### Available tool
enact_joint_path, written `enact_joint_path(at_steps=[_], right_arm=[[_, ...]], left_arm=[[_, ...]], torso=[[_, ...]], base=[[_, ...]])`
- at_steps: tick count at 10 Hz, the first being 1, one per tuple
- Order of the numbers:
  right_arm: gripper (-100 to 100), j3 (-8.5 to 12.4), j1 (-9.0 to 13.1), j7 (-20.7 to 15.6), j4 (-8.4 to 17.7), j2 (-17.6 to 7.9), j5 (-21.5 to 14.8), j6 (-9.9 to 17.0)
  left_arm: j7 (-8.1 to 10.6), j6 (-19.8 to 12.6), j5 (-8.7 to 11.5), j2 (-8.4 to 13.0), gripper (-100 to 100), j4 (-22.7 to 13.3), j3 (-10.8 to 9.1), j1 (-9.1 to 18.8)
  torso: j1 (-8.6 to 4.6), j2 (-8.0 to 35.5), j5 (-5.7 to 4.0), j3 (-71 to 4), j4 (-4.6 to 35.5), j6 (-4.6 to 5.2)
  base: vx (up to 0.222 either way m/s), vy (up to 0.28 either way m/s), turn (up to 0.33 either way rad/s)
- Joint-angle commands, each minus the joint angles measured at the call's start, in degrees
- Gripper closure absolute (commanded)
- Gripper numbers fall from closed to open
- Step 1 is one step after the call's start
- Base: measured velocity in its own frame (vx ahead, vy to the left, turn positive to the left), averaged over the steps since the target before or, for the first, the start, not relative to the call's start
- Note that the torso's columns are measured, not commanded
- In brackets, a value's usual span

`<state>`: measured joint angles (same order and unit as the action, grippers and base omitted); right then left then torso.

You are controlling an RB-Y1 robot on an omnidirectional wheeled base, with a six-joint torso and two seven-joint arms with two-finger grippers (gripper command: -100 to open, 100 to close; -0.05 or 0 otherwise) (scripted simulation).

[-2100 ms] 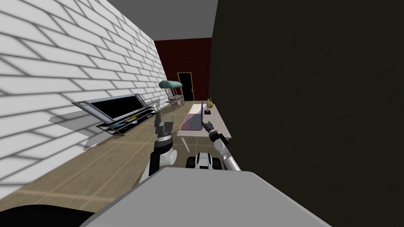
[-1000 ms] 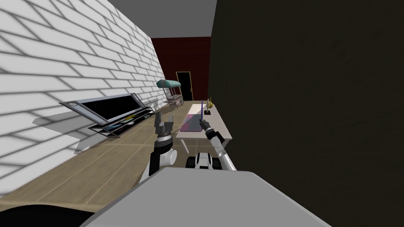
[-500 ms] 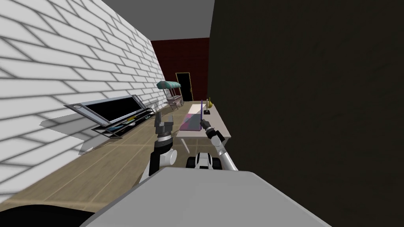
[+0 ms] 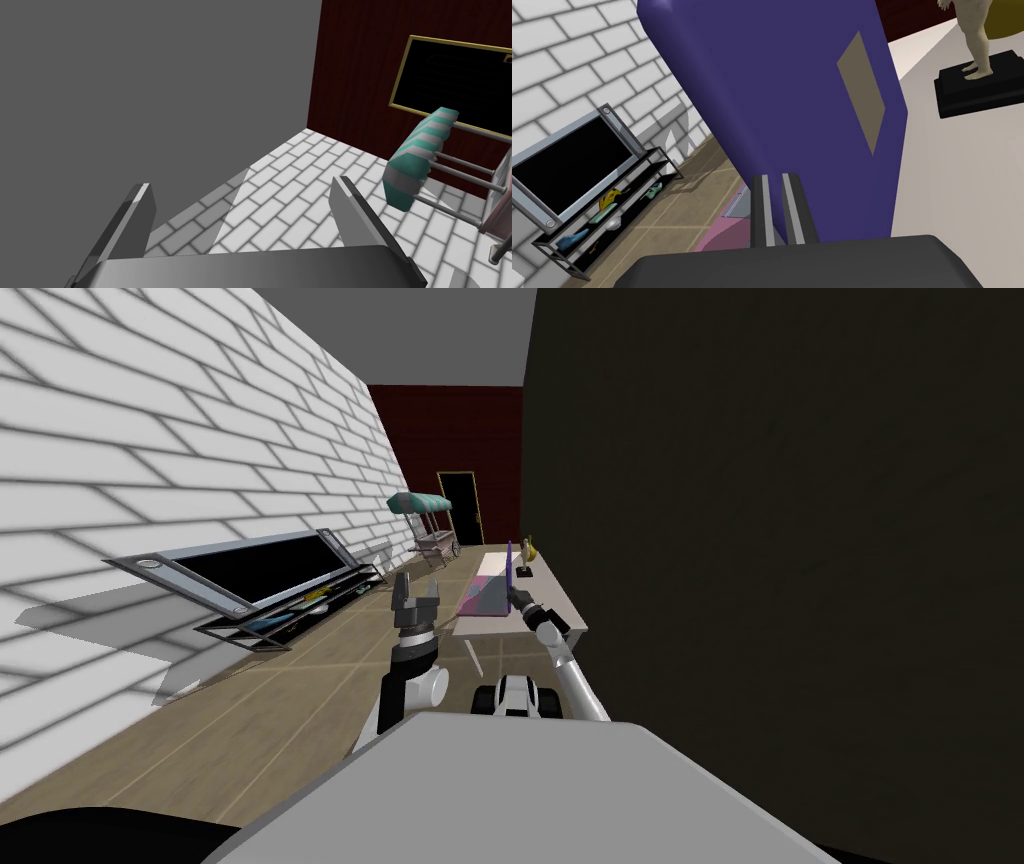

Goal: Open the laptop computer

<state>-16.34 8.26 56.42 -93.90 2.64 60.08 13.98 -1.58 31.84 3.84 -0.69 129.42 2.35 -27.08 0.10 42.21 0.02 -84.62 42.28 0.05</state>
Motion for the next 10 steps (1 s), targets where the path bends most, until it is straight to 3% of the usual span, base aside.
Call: enact_joint_path(at_steps=[1, 2, 4, 7, 8, 10], right_arm=[[100, 2.2, 2.9, -1.0, 1.9, -0.2, -1.2, 4.0], [100, 2.2, 2.9, -1.0, 1.9, -0.2, -1.2, 4.2], [100, 5.4, 6.6, -2.0, 4.1, -0.1, -3.2, 8.2], [100, 7.0, 8.4, -2.5, 5.2, 0.0, -4.3, 11.7], [100, 8.6, 10.3, -2.9, 6.4, 0.0, -5.3, 13.8], [100, 8.5, 10.0, -2.8, 6.1, 0.1, -5.3, 13.6]], left_arm=[[0.0, 0.0, 0.0, 0.0, 0, 0.0, 0.0, 0.0], [0.0, 0.0, 0.0, 0.0, 0, 0.0, 0.0, 0.0], [0.0, 0.0, 0.0, 0.0, 0, 0.0, 0.0, 0.0], [0.0, 0.0, 0.0, 0.0, 0, 0.0, 0.0, 0.0], [0.0, 0.0, 0.0, 0.0, 0, 0.0, 0.0, 0.0], [0.0, 0.0, 0.0, 0.0, 0, 0.0, 0.0, 0.0]], torso=[[-0.06, 0.0, -0.01, 0.0, 0.0, -0.13], [-0.09, 0.0, -0.01, 0.0, -0.1, -0.09], [-0.09, -0.1, -0.02, -0.1, -0.1, -0.05], [0.0, -0.1, 0.01, -0.1, -0.1, -0.14], [0.01, -0.1, 0.01, 0.0, -0.1, -0.18], [0.01, 0.0, 0.01, 0.0, 0.0, -0.16]], base=[[-0.032, 0.112, -0.068], [-0.036, 0.072, -0.058], [-0.06, 0.11, -0.131], [-0.039, 0.096, -0.094], [-0.035, 0.089, -0.111], [-0.022, 0.059, -0.041]])
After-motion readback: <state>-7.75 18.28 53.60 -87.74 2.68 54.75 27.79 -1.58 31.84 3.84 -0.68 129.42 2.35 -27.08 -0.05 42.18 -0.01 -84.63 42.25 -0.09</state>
